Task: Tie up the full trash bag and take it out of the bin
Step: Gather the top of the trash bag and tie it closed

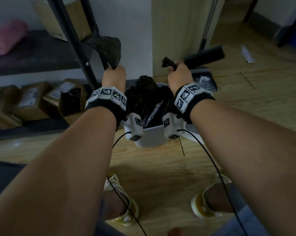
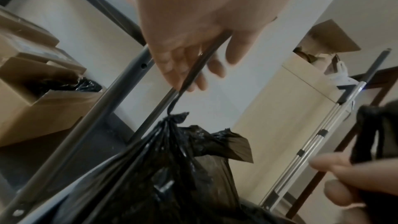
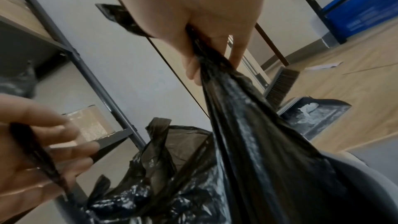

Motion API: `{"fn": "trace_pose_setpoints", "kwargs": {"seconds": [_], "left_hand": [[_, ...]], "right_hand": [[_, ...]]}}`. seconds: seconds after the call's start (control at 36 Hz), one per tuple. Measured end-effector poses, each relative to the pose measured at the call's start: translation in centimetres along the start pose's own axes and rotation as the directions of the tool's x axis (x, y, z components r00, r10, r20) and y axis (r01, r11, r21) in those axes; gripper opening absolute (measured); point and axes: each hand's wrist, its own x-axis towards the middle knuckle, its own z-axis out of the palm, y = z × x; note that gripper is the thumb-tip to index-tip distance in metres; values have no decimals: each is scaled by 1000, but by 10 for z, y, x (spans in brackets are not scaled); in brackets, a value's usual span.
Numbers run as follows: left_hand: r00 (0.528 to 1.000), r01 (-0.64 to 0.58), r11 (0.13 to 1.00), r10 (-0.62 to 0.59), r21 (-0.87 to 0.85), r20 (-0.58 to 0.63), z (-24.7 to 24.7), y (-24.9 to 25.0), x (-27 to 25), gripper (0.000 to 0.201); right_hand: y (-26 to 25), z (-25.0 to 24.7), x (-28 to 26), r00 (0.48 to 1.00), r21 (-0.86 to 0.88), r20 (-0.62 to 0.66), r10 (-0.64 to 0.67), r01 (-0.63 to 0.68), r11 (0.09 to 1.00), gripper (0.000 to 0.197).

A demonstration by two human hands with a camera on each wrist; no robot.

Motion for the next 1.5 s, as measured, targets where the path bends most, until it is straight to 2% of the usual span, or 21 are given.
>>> {"fn": "trace_pose_setpoints", "kwargs": {"seconds": [0.03, 0.11, 0.17, 0.28, 0.42, 0.47, 0.56, 0.61, 0.69, 0.86, 0.89, 0.94, 1.0, 1.06, 1.14, 1.19, 1.22, 1.28, 1.33, 1.42, 1.5], "left_hand": [[1000, 13, 1000, -13, 17, 6, -1, 0, -1, 16], [997, 32, 995, -39, 94, 65, 1, -7, -2, 50], [993, 38, 982, -57, 186, 101, 3, -13, -4, 60], [976, 22, 947, -90, 320, 199, 5, -28, -2, 44], [989, -46, 958, 3, 283, 151, 4, -36, 10, 16], [988, -62, 971, 27, 231, 152, 7, -38, 14, 24], [987, -134, 985, 122, 113, 106, 11, -41, 16, 23], [983, -164, 982, 155, 96, 94, 13, -43, 16, 21], [983, -161, 985, 155, 60, 95, 20, -44, 20, 20], [988, -130, 992, 130, -4, 85, 36, -38, 21, 21], [984, -137, 990, 135, 14, 119, 39, -35, 21, 21], [976, -68, 998, 63, 14, 208, 46, -29, 20, 28], [967, -111, 989, 84, 98, 241, 51, -25, 17, 35], [954, -153, 969, 94, 192, 285, 58, -24, 14, 38], [935, -93, 953, -16, 288, 355, 64, -23, 20, 37], [903, -128, 908, -60, 399, 425, 70, -20, 24, 36], [900, -91, 905, -103, 415, 423, 69, -19, 23, 37], [901, -16, 896, -180, 444, 396, 69, -15, 21, 40], [893, -125, 888, -93, 442, 440, 68, -15, 17, 41], [902, -102, 923, -71, 371, 425, 69, -22, 17, 42], [909, -137, 944, -1, 301, 416, 63, -27, 18, 41]], "right_hand": [[-1, 0, -1, 1000, -11, 8, -17, 17, 1000, 27], [-3, 2, -5, 998, -45, 37, -56, 58, 997, 26], [-3, 4, -5, 993, -47, 88, -76, 81, 996, 27], [-2, 11, -7, 968, -31, 221, -114, 124, 992, 33], [-3, 26, -6, 923, -51, 347, -168, 197, 979, 48], [-3, 34, -2, 918, -71, 352, -180, 218, 973, 51], [-2, 44, 5, 923, -129, 347, -169, 225, 966, 53], [-2, 49, 10, 928, -190, 330, -171, 243, 951, 39], [-4, 51, 13, 937, -226, 297, -187, 259, 939, 20], [-2, 48, 14, 926, -130, 334, -173, 227, 965, 19], [-1, 47, 14, 922, -116, 346, -172, 224, 968, 20], [0, 45, 15, 910, -107, 373, -183, 237, 966, 19], [1, 42, 15, 899, -114, 389, -201, 263, 958, 8], [2, 40, 15, 896, -113, 390, -215, 278, 954, 8], [3, 36, 16, 913, -126, 352, -208, 267, 955, 14], [6, 34, 19, 925, -115, 320, -203, 250, 961, 23], [7, 33, 20, 929, -108, 310, -201, 244, 964, 28], [10, 34, 22, 935, -109, 303, -185, 227, 968, 20], [11, 35, 21, 941, -114, 292, -168, 209, 971, 16], [12, 35, 19, 946, -115, 279, -166, 205, 972, 18], [13, 37, 20, 959, -126, 220, -178, 209, 970, 14]]}}
